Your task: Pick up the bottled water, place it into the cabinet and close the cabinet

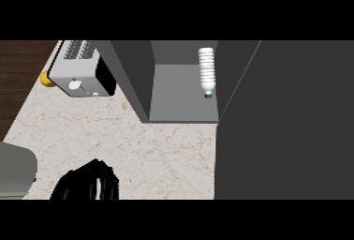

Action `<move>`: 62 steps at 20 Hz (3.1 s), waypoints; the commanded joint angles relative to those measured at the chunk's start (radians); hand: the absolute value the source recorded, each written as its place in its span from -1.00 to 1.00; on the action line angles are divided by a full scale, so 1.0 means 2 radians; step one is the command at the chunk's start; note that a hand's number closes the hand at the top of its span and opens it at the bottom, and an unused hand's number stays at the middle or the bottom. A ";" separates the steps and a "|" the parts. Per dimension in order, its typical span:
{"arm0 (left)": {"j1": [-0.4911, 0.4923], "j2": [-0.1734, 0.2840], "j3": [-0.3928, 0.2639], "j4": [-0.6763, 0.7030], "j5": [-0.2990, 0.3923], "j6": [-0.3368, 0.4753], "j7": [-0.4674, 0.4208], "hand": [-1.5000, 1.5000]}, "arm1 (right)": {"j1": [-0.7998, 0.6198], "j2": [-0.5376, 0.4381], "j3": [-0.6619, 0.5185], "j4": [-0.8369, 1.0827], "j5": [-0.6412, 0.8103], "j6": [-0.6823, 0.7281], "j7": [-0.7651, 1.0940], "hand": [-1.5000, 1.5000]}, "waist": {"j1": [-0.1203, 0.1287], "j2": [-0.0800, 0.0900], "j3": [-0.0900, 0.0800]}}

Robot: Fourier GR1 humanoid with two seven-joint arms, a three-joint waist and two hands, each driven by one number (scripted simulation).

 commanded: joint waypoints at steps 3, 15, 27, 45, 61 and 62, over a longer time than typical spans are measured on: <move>0.033 0.051 0.064 -0.037 0.057 -0.053 -0.007 -1.00 | 0.021 0.009 -0.001 -0.156 0.049 -0.007 0.017 1.00 | -0.011 -0.003 -0.002; 0.116 0.130 0.159 -0.066 0.105 -0.090 -0.022 -1.00 | -0.026 -0.016 0.094 -0.163 0.077 0.007 0.056 1.00 | 0.006 -0.008 -0.006; 0.167 0.164 0.201 -0.074 0.145 -0.144 -0.026 -1.00 | -0.148 -0.046 0.183 -0.135 0.101 -0.014 0.114 1.00 | 0.017 -0.014 -0.010; 0.231 0.207 0.271 -0.065 0.175 -0.220 -0.049 -1.00 | -0.359 0.036 0.359 -0.055 0.116 -0.204 0.224 1.00 | 0.040 -0.014 -0.010; 0.261 0.232 0.337 -0.026 0.209 -0.321 -0.071 -1.00 | -0.687 0.206 0.452 0.165 0.102 -0.369 0.360 1.00 | 0.072 0.005 -0.003; 0.271 0.232 0.335 -0.033 0.204 -0.325 -0.072 -1.00 | -0.710 0.206 0.470 0.173 0.082 -0.371 0.358 1.00 | 0.075 0.004 -0.002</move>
